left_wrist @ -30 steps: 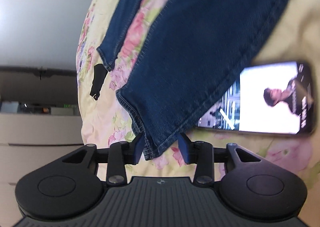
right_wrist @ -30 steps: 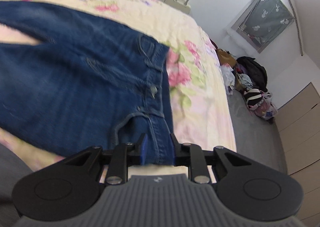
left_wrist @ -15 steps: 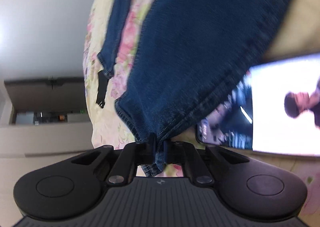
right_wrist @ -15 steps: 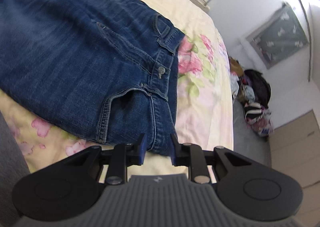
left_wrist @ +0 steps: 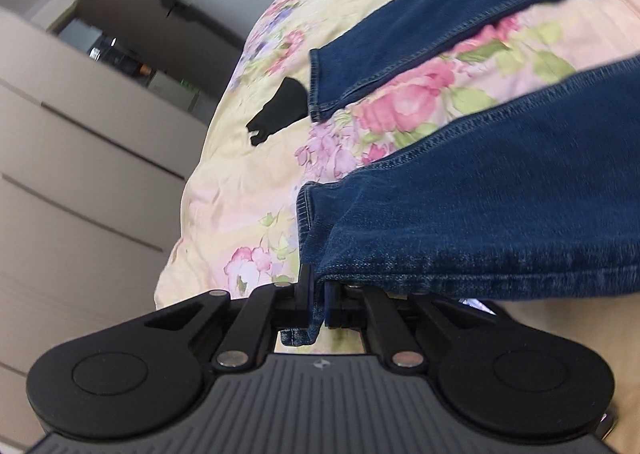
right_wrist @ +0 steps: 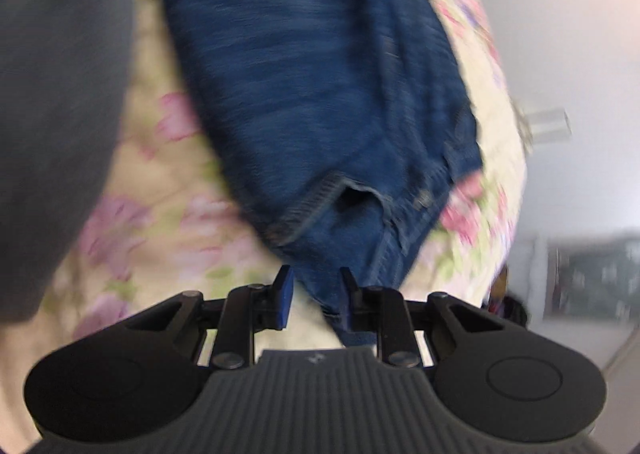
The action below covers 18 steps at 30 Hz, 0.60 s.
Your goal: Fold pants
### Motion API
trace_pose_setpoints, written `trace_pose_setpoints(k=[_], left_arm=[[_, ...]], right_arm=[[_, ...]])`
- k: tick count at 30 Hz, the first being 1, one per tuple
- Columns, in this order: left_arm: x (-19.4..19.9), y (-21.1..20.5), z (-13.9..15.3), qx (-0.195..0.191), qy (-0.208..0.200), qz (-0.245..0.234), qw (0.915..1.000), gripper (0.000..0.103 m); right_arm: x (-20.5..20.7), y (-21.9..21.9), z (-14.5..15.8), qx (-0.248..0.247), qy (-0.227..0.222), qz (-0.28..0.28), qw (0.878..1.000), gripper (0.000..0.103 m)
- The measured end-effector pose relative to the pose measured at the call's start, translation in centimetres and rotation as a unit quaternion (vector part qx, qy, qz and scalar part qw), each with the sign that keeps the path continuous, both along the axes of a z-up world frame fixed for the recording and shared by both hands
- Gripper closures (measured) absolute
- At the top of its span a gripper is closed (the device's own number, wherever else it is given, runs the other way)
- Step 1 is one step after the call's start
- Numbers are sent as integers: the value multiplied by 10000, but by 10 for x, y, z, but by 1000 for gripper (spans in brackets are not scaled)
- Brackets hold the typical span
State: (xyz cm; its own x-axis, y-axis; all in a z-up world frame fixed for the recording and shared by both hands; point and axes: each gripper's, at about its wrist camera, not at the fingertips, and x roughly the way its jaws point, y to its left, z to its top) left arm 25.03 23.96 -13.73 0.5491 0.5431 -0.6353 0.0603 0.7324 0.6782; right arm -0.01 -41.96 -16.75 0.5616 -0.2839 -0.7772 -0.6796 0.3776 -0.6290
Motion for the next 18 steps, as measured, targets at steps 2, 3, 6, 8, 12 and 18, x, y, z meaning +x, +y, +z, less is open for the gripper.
trace_pose_setpoints(k=[2,3,6,8,12,18], left_arm=[[3,2,5,-161,-44,259,9995,99],[4,3,7,-212,-74,365,9991,99],[6,2,10,-318,-153,560,9978,99],[9,0,9,-336,-169,636,9973,99],[12,-3,13,-343,-226,717,9966,99],[17,-1,13,-423,-255,916,9946,99]], right_arm=[[-13,1,-13,-421,104,696,9966,85],[-15,0,-16,-437,134,854,9953,85],[-15,-7,-18,-362,92,962,9947,85],[-16,-14,-21,-294,126,1027,9942,84],[-5,-24,-26,-294,197,1197,9922,81],[11,-29,-37,-350,439,1401,9885,82]])
